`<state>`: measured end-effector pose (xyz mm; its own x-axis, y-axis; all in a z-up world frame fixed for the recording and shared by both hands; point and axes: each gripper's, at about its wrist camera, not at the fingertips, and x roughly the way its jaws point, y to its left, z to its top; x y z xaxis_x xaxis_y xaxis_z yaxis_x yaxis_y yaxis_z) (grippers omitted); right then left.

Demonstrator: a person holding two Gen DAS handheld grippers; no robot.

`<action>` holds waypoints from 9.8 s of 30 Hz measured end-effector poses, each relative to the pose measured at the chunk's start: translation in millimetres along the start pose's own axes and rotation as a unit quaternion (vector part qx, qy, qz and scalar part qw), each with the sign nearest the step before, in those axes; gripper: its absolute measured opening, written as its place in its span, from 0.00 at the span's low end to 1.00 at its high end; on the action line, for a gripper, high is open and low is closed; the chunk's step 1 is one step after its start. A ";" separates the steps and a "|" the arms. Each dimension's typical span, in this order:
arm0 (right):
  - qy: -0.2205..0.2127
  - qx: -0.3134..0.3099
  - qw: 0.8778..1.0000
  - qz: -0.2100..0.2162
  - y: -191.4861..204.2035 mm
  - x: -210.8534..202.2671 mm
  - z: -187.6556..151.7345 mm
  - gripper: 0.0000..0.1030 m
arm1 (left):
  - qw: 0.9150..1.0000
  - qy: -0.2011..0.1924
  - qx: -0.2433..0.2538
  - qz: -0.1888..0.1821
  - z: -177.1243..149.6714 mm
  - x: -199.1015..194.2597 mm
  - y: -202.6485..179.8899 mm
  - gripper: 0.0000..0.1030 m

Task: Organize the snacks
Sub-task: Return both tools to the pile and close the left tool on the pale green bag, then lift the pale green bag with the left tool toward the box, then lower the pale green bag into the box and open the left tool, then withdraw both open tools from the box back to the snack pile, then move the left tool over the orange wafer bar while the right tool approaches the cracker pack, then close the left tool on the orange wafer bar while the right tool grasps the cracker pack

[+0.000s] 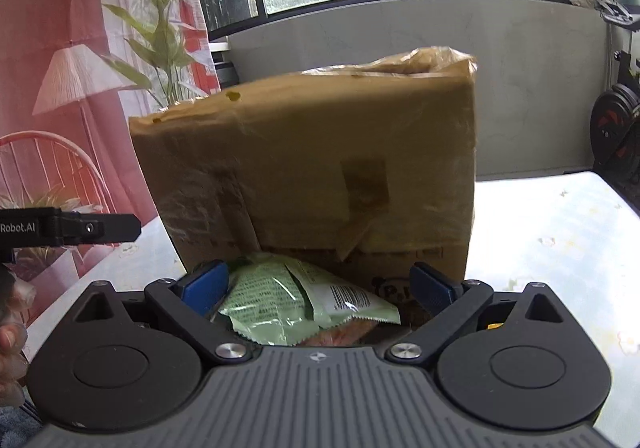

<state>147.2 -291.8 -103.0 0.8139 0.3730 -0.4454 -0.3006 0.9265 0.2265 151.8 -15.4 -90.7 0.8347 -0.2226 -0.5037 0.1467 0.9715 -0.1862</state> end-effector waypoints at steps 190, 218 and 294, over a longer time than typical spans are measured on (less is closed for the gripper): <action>0.021 -0.035 0.999 -0.007 -41.7 -1.0 -49.1 0.65 | 0.973 0.176 -0.145 0.027 -75.0 50.5 -27.1 0.55; 0.068 -0.070 0.995 0.037 -20.7 16.5 -51.1 0.65 | 0.981 0.195 -0.011 0.011 -36.7 81.0 19.9 0.48; 0.082 -0.094 0.992 -0.026 -55.0 38.2 -59.4 0.60 | 0.992 0.120 -0.023 0.026 -76.2 61.8 11.6 0.55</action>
<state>165.3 -325.5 -183.9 0.7435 0.3134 -0.5908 -0.3603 0.9319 0.0410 164.7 -24.1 -188.3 0.6887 -0.1917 -0.6992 0.0781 0.9784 -0.1913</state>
